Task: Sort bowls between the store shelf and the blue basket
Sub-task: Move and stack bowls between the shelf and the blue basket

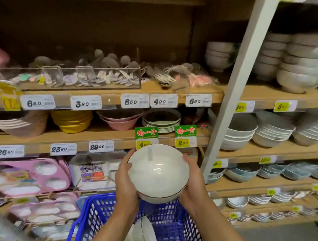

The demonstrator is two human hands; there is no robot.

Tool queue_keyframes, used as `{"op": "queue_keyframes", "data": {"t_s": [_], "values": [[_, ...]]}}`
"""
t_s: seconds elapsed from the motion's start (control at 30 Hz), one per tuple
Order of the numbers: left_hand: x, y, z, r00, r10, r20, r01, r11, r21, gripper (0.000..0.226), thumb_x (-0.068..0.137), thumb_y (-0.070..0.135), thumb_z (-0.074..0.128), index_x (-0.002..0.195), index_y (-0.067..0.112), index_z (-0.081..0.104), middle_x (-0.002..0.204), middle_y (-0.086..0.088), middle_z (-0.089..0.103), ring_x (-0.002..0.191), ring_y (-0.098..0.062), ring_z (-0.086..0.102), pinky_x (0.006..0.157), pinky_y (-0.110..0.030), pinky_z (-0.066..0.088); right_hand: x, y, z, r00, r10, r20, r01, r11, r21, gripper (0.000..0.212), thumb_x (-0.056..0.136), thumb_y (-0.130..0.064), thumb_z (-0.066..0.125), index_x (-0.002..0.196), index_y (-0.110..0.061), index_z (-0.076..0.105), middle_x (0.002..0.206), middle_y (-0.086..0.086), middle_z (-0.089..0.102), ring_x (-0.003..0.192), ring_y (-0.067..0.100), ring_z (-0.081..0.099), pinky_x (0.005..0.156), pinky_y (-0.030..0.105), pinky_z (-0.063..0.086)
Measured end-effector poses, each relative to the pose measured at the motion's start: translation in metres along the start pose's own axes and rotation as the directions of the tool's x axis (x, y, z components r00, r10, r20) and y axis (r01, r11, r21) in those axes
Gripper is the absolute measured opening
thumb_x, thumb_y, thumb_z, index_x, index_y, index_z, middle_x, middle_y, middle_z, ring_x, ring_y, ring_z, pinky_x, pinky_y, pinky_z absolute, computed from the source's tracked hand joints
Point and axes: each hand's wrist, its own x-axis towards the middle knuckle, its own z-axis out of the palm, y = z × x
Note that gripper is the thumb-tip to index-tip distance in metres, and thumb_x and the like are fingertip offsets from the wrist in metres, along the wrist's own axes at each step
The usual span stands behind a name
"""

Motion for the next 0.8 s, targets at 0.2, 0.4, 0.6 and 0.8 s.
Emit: {"op": "queue_keyframes", "data": {"t_s": [0.2, 0.4, 0.6, 0.8], "values": [[-0.023, 0.021, 0.043, 0.992, 0.022, 0.128, -0.005, 0.991, -0.137, 0.037, 0.091, 0.03, 0.039, 0.093, 0.017, 0.073, 0.09, -0.001, 0.075, 0.078, -0.016, 0.072, 0.055, -0.025, 0.055, -0.032, -0.041, -0.005, 0.985, -0.166, -0.056, 0.164, 0.986, -0.034, 0.029, 0.099, -0.029, 0.045, 0.106, -0.013, 0.069, 0.104, 0.011, 0.074, 0.091, 0.024, 0.071, 0.077, 0.038, 0.056], [-0.051, 0.019, 0.098, 0.983, 0.013, 0.183, 0.006, 0.995, -0.099, 0.046, 0.094, 0.033, 0.032, 0.105, 0.009, 0.07, 0.102, -0.008, 0.073, 0.091, -0.026, 0.068, 0.071, -0.035, 0.051, -0.055, -0.084, -0.045, 0.95, -0.29, -0.116, 0.283, 0.956, -0.073, 0.032, 0.098, -0.025, 0.043, 0.098, -0.015, 0.073, 0.091, 0.006, 0.076, 0.077, 0.015, 0.073, 0.056, 0.026, 0.056], [-0.077, 0.003, 0.169, 0.974, 0.035, 0.224, -0.006, 0.992, -0.126, 0.047, 0.095, 0.031, 0.029, 0.101, 0.008, 0.07, 0.093, -0.006, 0.075, 0.081, -0.021, 0.07, 0.06, -0.025, 0.054, -0.067, -0.138, -0.098, 0.93, -0.355, -0.09, 0.349, 0.934, -0.078, 0.036, 0.098, -0.029, 0.042, 0.091, -0.024, 0.077, 0.088, 0.0, 0.076, 0.073, 0.011, 0.072, 0.05, 0.022, 0.053], [-0.103, -0.022, 0.244, 0.973, -0.013, 0.232, 0.042, 0.992, -0.121, 0.044, 0.092, 0.031, 0.035, 0.107, 0.007, 0.069, 0.097, -0.008, 0.075, 0.086, -0.024, 0.069, 0.061, -0.027, 0.053, -0.083, -0.2, -0.156, 0.922, -0.38, -0.068, 0.37, 0.921, -0.122, 0.031, 0.098, -0.034, 0.044, 0.11, -0.022, 0.07, 0.1, 0.0, 0.076, 0.088, 0.017, 0.072, 0.061, 0.027, 0.055]]}}
